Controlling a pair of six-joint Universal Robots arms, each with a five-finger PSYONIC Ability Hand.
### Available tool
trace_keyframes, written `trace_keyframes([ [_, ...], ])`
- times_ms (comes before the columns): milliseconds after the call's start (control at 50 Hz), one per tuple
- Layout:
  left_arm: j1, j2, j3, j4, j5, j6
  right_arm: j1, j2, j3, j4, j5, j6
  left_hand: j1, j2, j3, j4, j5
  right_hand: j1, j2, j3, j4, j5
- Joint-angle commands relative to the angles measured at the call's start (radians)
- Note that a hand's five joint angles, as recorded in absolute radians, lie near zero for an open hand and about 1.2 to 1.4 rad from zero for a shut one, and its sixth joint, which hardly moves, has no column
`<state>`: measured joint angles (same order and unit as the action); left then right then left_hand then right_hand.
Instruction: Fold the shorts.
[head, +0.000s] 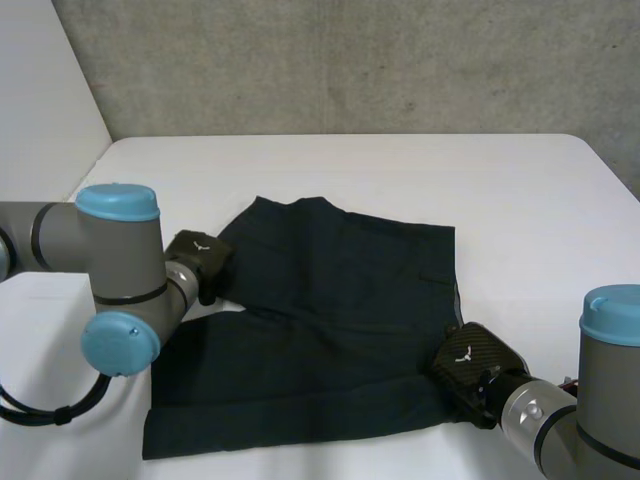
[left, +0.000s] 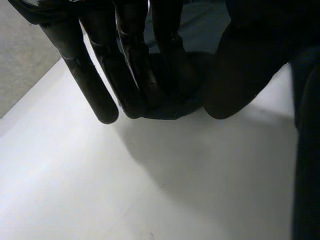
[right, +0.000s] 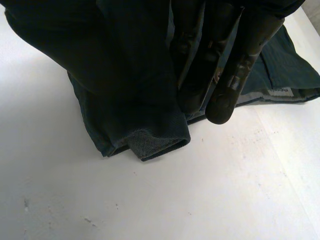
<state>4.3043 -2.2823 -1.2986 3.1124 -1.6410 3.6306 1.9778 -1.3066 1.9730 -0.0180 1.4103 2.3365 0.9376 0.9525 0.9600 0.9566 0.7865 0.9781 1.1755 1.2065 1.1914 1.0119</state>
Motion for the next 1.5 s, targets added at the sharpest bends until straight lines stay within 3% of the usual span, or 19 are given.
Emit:
trace_keyframes([
  [20, -0.006, 0.125, -0.063, -0.003, -0.003, -0.052, -0.007, 0.0, 0.003, -0.013, -0.001, 0.001, -0.652, -0.667, -0.674, -0.671, -0.675, 0.418, 0.221, 0.19, 0.205, 0.21],
  [220, 0.003, 0.397, -0.241, -0.006, 0.01, -0.085, -0.005, -0.002, 0.014, -0.048, 0.003, 0.003, -0.604, -0.619, -0.626, -0.623, -0.627, 0.418, 0.221, 0.19, 0.205, 0.21],
  [380, -0.05, 0.65, -0.482, -0.217, 0.085, -0.145, -0.004, -0.002, 0.017, -0.053, 0.003, 0.006, -0.58, -0.595, -0.603, -0.599, -0.604, 0.418, 0.221, 0.19, 0.205, 0.21],
  [440, -0.067, 0.678, -0.543, -0.235, 0.102, -0.142, -0.004, -0.002, 0.015, -0.053, 0.001, 0.02, -0.577, -0.592, -0.6, -0.596, -0.601, 0.418, 0.221, 0.19, 0.205, 0.21],
  [660, -0.066, 0.636, -0.732, -0.118, 0.095, -0.101, -0.005, -0.003, 0.017, -0.053, -0.004, 0.053, -0.571, -0.586, -0.594, -0.59, -0.595, 0.418, 0.221, 0.19, 0.205, 0.21],
  [740, -0.069, 0.613, -0.749, -0.087, 0.092, -0.102, -0.008, -0.011, 0.018, -0.051, 0.001, 0.053, -0.466, -0.481, -0.488, -0.485, -0.49, 0.418, 0.221, 0.19, 0.205, 0.21],
  [840, -0.08, 0.583, -0.745, -0.049, 0.046, -0.102, -0.008, -0.026, 0.018, -0.04, 0.006, 0.053, 0.41, 0.395, 0.387, 0.391, 0.386, 0.418, 0.221, 0.19, 0.205, 0.21],
  [860, -0.081, 0.584, -0.743, -0.04, 0.035, -0.102, -0.008, -0.034, 0.018, -0.039, 0.007, 0.053, 0.458, 0.443, 0.436, 0.439, 0.435, 0.418, 0.221, 0.19, 0.205, 0.21],
  [960, -0.104, 0.609, -0.74, -0.029, -0.005, -0.101, -0.007, -0.112, 0.027, -0.008, 0.01, 0.04, 0.459, 0.444, 0.436, 0.44, 0.435, 0.418, 0.221, 0.19, 0.205, 0.21],
  [1040, -0.118, 0.681, -0.751, -0.061, -0.002, -0.089, -0.007, -0.189, 0.027, 0.136, 0.001, 0.021, 0.459, 0.444, 0.436, 0.44, 0.435, 0.418, 0.221, 0.19, 0.205, 0.21],
  [1140, -0.147, 0.764, -0.778, -0.223, 0.012, 0.029, -0.013, -0.258, 0.053, 0.439, -0.019, -0.119, 0.459, 0.444, 0.436, 0.44, 0.435, 0.418, 0.221, 0.19, 0.205, 0.21],
  [1220, -0.17, 0.764, -0.768, -0.291, 0.007, 0.117, -0.057, -0.276, 0.058, 0.529, -0.033, -0.227, 0.459, 0.444, 0.436, 0.44, 0.435, 0.418, 0.221, 0.19, 0.205, 0.21],
  [1360, -0.173, 0.693, -0.647, -0.213, -0.005, 0.151, -0.096, -0.272, -0.017, 0.414, -0.053, -0.146, 0.459, 0.444, 0.436, 0.44, 0.435, 0.418, 0.221, 0.19, 0.205, 0.21],
  [1500, -0.172, 0.528, -0.452, -0.009, -0.022, 0.152, -0.096, -0.2, -0.094, 0.304, -0.04, -0.04, 0.459, 0.444, 0.436, 0.44, 0.435, 0.418, 0.221, 0.19, 0.205, 0.21],
])
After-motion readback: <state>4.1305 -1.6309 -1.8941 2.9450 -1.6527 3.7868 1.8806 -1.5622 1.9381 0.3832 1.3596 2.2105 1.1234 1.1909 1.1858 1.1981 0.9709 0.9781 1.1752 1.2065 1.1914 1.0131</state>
